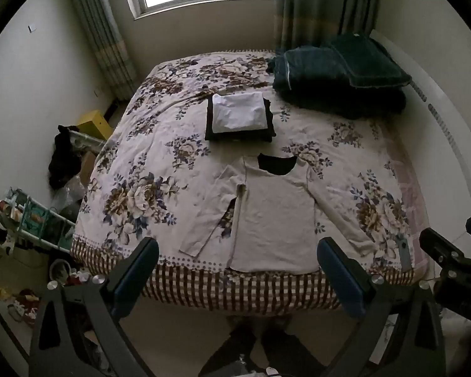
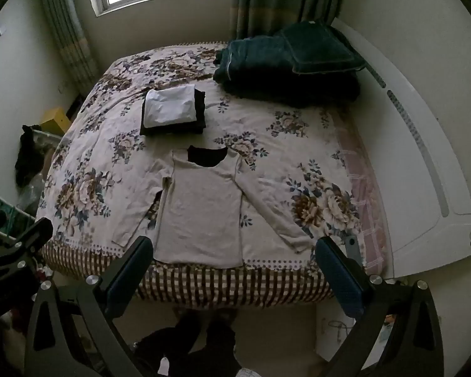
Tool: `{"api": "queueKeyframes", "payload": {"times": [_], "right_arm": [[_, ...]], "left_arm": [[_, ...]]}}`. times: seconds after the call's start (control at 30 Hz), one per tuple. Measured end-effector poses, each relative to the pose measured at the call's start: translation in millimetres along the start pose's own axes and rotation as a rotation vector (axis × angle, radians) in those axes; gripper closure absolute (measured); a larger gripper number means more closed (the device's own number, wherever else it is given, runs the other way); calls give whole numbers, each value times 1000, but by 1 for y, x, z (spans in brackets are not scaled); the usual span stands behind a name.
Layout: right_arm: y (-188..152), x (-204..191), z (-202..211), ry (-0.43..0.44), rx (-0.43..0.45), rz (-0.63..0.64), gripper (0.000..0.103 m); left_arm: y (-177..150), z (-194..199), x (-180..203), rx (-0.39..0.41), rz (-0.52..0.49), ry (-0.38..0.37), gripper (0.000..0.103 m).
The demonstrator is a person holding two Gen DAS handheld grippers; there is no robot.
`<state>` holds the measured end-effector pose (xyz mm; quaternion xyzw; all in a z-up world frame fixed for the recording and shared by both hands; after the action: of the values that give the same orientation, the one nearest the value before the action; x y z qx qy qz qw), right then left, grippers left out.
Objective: Fold small clothes
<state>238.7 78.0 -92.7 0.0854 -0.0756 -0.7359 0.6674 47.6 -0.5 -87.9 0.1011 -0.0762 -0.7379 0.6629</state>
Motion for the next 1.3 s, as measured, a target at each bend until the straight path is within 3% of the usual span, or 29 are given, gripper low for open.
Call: {"api": "queueKeyframes", "payload": {"times": [1.3], "right_arm": [[15, 3, 24, 11, 37, 5, 0]], "left_arm": [[16, 23, 11, 44, 12, -34, 0]]}}
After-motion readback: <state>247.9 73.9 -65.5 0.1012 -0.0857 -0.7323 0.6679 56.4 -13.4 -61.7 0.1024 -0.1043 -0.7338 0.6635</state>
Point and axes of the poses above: each gripper's, at about its wrist camera, not at the fingertips, and z roughly against the way its jaws point, x to its right, y to its top, the point moved 10 cm from there along -z, roughly the way its jaws point, and after that the axes turned 14 degrees about -x, right-handed, at the moved point
